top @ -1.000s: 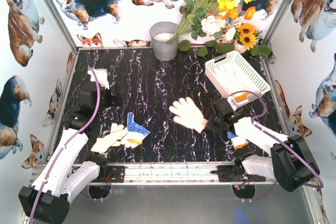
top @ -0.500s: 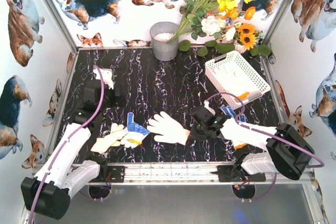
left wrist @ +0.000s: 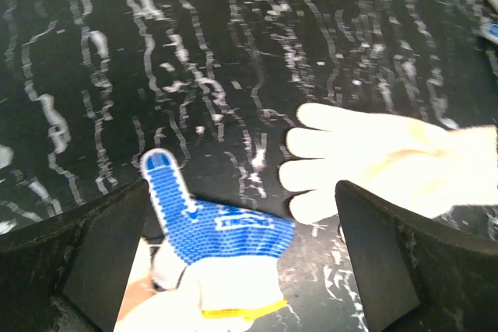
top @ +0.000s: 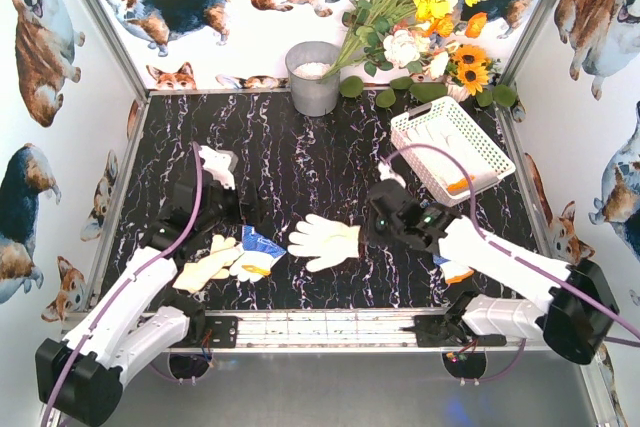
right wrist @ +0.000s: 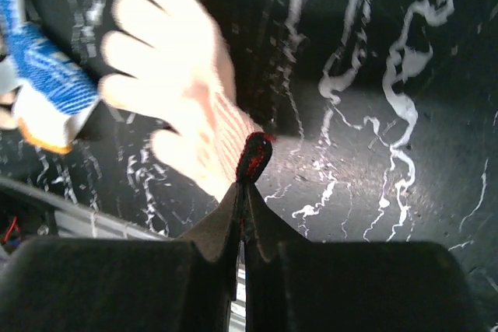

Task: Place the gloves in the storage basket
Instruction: Pick up the glove from the center of the board.

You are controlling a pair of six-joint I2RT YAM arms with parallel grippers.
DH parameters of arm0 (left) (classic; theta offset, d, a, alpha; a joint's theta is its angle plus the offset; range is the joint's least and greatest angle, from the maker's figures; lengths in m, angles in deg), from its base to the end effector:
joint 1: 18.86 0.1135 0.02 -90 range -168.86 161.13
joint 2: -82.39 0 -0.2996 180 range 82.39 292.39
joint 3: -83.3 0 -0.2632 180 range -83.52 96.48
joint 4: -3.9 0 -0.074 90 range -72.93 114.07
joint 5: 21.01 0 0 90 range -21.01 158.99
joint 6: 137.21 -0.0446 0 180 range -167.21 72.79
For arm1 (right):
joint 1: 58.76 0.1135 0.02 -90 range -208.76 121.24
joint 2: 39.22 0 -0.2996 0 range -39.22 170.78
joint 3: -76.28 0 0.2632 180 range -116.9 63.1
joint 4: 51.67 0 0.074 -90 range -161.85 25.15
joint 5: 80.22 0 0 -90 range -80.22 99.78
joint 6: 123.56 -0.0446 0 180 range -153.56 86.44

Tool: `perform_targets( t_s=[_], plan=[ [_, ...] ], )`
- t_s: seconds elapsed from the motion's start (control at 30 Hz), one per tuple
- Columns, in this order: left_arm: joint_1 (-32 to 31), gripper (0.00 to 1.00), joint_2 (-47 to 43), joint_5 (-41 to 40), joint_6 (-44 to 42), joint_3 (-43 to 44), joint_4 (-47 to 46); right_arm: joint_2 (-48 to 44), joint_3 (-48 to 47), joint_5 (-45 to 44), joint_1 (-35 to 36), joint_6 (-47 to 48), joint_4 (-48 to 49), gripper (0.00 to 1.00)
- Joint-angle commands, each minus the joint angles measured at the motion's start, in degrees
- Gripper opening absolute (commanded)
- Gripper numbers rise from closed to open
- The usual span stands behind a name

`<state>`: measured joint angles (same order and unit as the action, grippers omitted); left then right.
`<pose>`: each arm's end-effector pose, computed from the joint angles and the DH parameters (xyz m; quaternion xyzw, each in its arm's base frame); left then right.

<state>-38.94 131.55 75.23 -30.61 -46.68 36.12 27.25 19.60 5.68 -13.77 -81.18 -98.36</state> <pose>0.1752 -0.0692 0.2825 0.0531 0.8694 -0.1989 0.4492 0.1615 0.1569 0.2447 0.0323 0.9564 0.1847 0.2238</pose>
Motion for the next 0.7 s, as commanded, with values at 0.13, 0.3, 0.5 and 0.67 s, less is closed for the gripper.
perform_targets(
  t_s=[0.13,0.3,0.5,0.67],
  plan=[
    [-1.7,1.00,2.3,26.6,-0.4,3.9,-10.1,-5.2,-15.5,14.5,-0.9,29.7,-8.1,0.00],
    [-5.6,1.00,5.9,35.5,-1.9,5.6,-13.6,-5.7,-20.8,26.0,-1.0,36.6,-11.4,0.00],
    [-12.3,1.00,9.1,41.5,-1.1,8.4,-16.2,-4.9,-25.1,36.9,-1.2,38.6,-12.8,0.00],
    [-19.0,1.00,12.6,43.6,1.2,8.3,-19.6,-4.3,-26.7,43.2,-1.3,38.1,-10.5,0.00]
  ],
)
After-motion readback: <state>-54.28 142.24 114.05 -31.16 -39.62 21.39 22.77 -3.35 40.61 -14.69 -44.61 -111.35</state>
